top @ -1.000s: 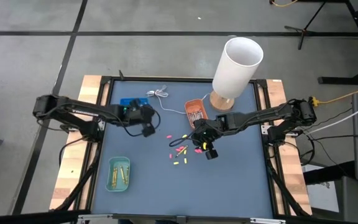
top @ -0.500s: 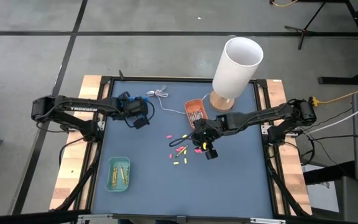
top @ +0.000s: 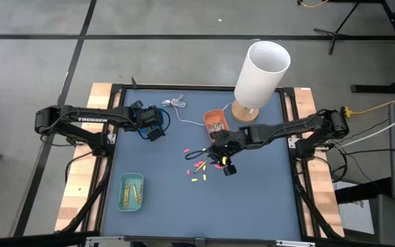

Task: Sort crayons
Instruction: Put the green crayon into the blue bin

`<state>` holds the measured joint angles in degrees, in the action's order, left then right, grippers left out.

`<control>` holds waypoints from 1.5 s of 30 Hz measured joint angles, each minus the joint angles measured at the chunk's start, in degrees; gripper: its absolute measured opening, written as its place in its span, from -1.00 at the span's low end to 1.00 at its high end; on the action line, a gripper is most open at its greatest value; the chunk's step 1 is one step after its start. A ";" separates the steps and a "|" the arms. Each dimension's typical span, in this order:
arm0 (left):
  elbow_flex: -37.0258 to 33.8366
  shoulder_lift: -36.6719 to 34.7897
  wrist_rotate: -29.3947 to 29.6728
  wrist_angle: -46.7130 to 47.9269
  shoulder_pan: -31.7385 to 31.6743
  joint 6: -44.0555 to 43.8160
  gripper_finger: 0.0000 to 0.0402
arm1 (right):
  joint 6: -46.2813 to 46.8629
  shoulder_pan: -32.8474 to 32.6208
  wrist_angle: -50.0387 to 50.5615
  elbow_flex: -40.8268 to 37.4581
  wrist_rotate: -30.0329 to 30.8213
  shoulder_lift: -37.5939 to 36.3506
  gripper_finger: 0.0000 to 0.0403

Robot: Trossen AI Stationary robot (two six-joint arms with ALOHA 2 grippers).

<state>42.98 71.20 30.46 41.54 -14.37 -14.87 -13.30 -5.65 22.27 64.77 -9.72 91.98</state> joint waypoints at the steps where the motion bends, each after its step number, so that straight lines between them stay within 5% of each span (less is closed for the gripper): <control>1: 0.00 0.00 0.00 0.00 0.02 -0.02 -0.51 | 0.00 0.00 -1.23 -0.58 0.00 0.00 -0.33; 19: 0.01 0.02 -0.07 -1.38 0.02 -0.15 -0.51 | 0.09 0.00 -23.10 -15.15 2.40 0.04 -0.33; 45: 0.07 0.04 -0.19 -1.92 0.02 -0.13 -0.51 | -0.16 0.04 -30.87 -14.78 6.91 14.77 -0.33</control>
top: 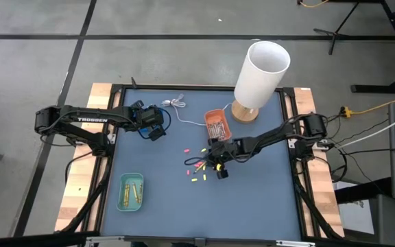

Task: Sort crayons
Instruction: Put the green crayon into the blue bin

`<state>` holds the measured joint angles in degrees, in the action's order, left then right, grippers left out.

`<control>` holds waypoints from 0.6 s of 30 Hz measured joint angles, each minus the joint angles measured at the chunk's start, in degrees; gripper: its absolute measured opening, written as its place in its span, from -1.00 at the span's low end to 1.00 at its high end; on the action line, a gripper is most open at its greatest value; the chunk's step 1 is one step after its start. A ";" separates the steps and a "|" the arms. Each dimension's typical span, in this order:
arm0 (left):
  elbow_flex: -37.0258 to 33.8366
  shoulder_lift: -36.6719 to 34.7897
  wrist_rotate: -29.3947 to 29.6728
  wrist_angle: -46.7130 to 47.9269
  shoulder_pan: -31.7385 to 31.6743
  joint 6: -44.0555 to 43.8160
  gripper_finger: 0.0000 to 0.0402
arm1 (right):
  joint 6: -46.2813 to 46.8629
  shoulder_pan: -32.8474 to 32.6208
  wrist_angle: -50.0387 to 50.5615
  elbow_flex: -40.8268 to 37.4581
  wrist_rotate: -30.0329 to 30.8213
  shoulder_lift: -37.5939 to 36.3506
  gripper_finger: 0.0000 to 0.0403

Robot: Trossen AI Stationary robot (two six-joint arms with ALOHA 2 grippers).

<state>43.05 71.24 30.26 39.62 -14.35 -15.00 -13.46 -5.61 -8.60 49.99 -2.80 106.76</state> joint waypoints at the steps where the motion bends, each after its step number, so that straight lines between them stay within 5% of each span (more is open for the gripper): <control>1: 0.00 0.00 0.00 -0.06 0.00 0.00 -0.51 | 0.03 0.00 -0.18 0.04 -0.03 0.41 -0.33; 11: 0.00 0.00 -0.16 -0.07 0.00 0.00 -0.51 | 0.56 0.04 -0.16 0.12 -1.47 1.93 -0.36; 18: 0.00 0.00 -0.16 -0.07 0.00 0.00 -0.51 | 0.38 0.00 -0.09 0.01 -1.78 2.01 -0.64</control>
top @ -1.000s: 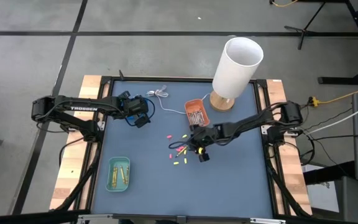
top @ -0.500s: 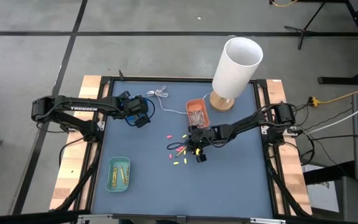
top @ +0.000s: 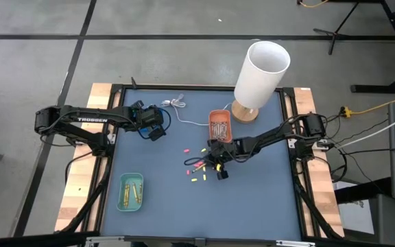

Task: Sort crayons
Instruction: Put the green crayon into the blue bin

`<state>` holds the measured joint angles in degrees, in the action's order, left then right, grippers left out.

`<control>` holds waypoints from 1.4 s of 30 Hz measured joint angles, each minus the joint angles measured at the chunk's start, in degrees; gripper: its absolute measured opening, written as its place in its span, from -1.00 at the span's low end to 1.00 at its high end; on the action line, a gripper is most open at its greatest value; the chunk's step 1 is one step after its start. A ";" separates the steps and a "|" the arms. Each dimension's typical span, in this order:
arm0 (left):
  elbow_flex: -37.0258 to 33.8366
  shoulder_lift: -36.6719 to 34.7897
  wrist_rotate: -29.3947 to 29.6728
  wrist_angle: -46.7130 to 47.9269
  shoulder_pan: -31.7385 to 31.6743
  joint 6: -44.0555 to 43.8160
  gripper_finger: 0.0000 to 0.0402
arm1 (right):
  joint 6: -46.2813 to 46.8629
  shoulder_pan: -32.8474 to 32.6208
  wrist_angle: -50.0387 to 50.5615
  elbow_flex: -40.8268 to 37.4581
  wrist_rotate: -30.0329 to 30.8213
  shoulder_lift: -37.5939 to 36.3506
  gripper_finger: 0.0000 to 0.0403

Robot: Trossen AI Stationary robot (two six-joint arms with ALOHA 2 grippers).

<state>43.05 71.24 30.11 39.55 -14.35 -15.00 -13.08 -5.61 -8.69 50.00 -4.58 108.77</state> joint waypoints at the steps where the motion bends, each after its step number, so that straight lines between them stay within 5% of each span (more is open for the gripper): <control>1: 0.00 0.00 0.00 -0.02 0.00 0.00 -0.51 | -0.02 0.00 -0.22 -0.03 -0.02 0.04 -0.69; 8: 0.00 0.00 0.00 -0.45 0.00 0.01 -0.51 | -0.05 0.00 -0.52 -0.09 -0.07 -0.02 -0.89; 15: -0.02 0.00 -4.47 -6.72 0.16 0.46 -0.51 | -0.05 0.00 1.53 1.20 -0.04 0.00 -0.86; 32: -0.02 0.00 -25.21 -21.29 8.37 0.57 -0.51 | -0.13 -0.02 31.50 21.21 5.40 0.37 -0.85; 42: -0.02 0.00 -28.17 -21.26 15.85 0.61 -0.51 | -0.14 -0.02 33.78 29.55 8.17 0.25 -0.85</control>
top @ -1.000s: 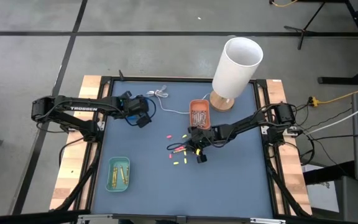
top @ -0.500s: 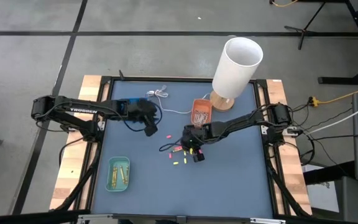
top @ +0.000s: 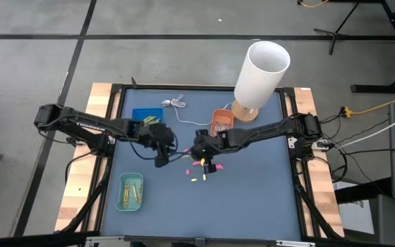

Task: Sort crayons
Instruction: Put the green crayon into the blue bin

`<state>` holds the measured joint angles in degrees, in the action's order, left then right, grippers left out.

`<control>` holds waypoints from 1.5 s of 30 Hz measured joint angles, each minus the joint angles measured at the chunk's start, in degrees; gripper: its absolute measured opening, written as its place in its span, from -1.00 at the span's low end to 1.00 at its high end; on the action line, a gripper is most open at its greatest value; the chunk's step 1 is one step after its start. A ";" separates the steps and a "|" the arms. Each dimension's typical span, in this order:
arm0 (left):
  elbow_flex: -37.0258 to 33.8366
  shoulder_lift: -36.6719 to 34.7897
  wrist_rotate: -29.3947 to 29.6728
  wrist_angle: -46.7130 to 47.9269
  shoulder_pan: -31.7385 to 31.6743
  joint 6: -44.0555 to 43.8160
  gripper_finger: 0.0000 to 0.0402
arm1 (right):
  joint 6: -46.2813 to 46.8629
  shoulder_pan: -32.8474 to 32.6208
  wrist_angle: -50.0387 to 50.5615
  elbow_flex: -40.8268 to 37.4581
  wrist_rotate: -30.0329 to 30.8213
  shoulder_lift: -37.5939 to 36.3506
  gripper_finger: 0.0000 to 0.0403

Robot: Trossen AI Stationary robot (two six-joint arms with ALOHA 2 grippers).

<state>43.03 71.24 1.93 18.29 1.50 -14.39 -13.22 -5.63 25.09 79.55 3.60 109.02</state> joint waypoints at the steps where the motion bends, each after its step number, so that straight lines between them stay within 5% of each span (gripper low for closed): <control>1: 0.00 0.00 0.00 0.00 0.61 -0.02 -0.51 | -0.01 0.00 -0.02 0.52 0.00 -0.01 -0.85; 31: 0.00 -0.02 1.99 -4.24 4.55 -0.20 -0.52 | 0.07 0.00 -15.00 1.27 0.06 -0.14 -0.85; 45: -0.02 -0.02 2.21 -3.98 4.52 -0.22 -0.90 | 0.12 0.00 -14.89 1.27 0.04 -0.18 -0.85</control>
<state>43.00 71.22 4.14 14.31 6.02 -14.61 -13.11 -5.63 10.20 80.82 3.64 108.84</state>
